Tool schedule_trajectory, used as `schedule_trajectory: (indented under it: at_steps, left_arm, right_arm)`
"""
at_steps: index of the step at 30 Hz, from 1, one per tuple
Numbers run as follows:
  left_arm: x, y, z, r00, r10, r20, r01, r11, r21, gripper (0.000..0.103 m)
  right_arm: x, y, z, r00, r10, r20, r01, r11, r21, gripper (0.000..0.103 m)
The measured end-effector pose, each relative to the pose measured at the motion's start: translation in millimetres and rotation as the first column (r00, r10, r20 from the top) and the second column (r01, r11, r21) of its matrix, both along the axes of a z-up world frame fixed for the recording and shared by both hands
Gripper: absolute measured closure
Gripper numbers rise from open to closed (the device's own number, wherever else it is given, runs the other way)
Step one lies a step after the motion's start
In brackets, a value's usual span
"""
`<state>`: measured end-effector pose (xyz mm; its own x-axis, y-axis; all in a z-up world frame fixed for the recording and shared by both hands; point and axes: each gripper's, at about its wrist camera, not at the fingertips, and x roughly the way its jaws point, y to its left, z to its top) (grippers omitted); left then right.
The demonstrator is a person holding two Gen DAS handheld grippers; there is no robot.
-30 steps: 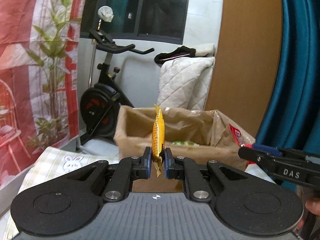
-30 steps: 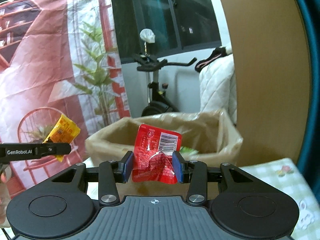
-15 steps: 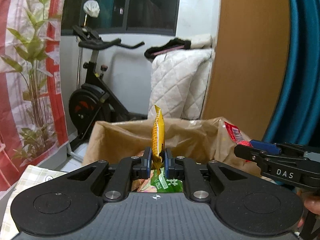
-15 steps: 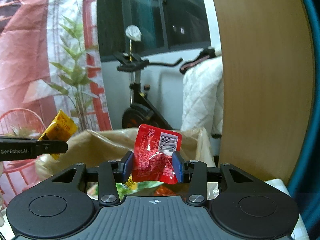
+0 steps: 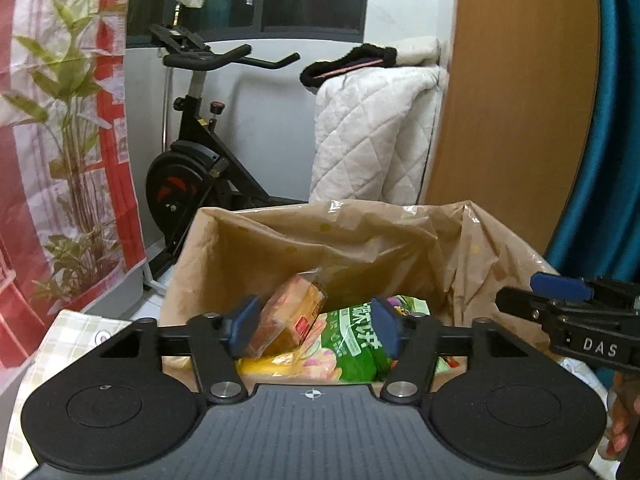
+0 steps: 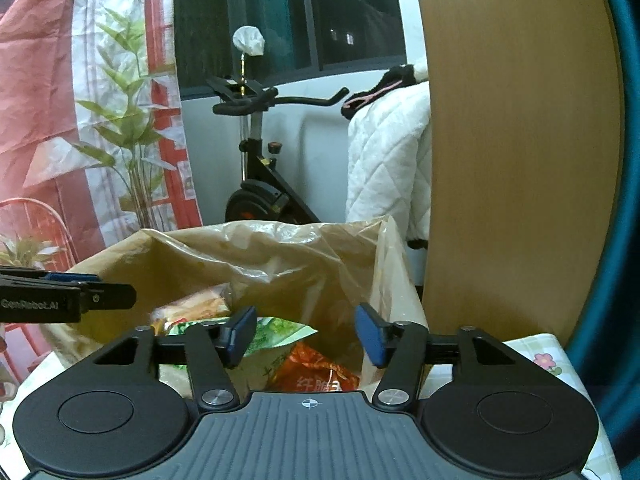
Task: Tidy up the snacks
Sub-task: 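Carry the yellow and red packets over the lined bin and open both grippers, then return both tools to the pile and grasp the blue-dotted wrapper and green packet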
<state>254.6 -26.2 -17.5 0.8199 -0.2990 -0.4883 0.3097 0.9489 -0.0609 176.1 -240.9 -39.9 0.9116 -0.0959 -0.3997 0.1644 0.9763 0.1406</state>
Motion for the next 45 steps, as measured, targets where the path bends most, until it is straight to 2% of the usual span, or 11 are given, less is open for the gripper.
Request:
schedule_trajectory:
  at_steps: [4,8,10,23,29,37,41,45]
  left_arm:
    - [-18,8,6,1.0,0.023,0.003,-0.023,1.0,0.003,0.025]
    - [-38,18,12,0.999,0.029,0.016,-0.029,1.0,0.007,0.025]
    - [-48,23,15,0.999,0.042,0.024,-0.043,0.999,0.011,0.02]
    - [-99,63,5,0.997,0.081,-0.009,-0.081,0.996,-0.024,0.019]
    - [-111,79,-18,0.994,0.085,-0.068,-0.086,0.996,-0.011,0.019]
    - [-105,90,-61,0.983,0.084,-0.162,-0.086,0.996,-0.01,0.02]
    - [-98,91,-87,0.982,0.0,-0.187,0.005,1.0,0.025,0.02]
    - [-89,92,-117,0.973,-0.086,-0.214,0.111,0.988,0.106,0.02]
  right_arm:
    - [-17,7,6,1.0,0.009,0.006,-0.009,1.0,0.005,0.044]
    - [-37,17,9,1.0,0.013,0.009,-0.013,1.0,0.012,0.043]
    - [-47,22,11,1.0,0.017,0.01,-0.017,1.0,0.014,0.043]
    - [-103,39,1,1.0,0.024,0.016,-0.024,0.999,0.049,0.043]
    - [-119,38,-22,1.0,0.016,-0.014,-0.015,0.997,0.076,0.043]
    - [-126,41,-64,0.995,0.013,-0.097,-0.002,0.994,0.111,0.043]
    - [-125,43,-82,0.99,0.019,-0.141,-0.001,0.992,0.123,0.043]
    - [-125,46,-95,0.985,0.018,-0.172,0.004,0.991,0.131,0.043]
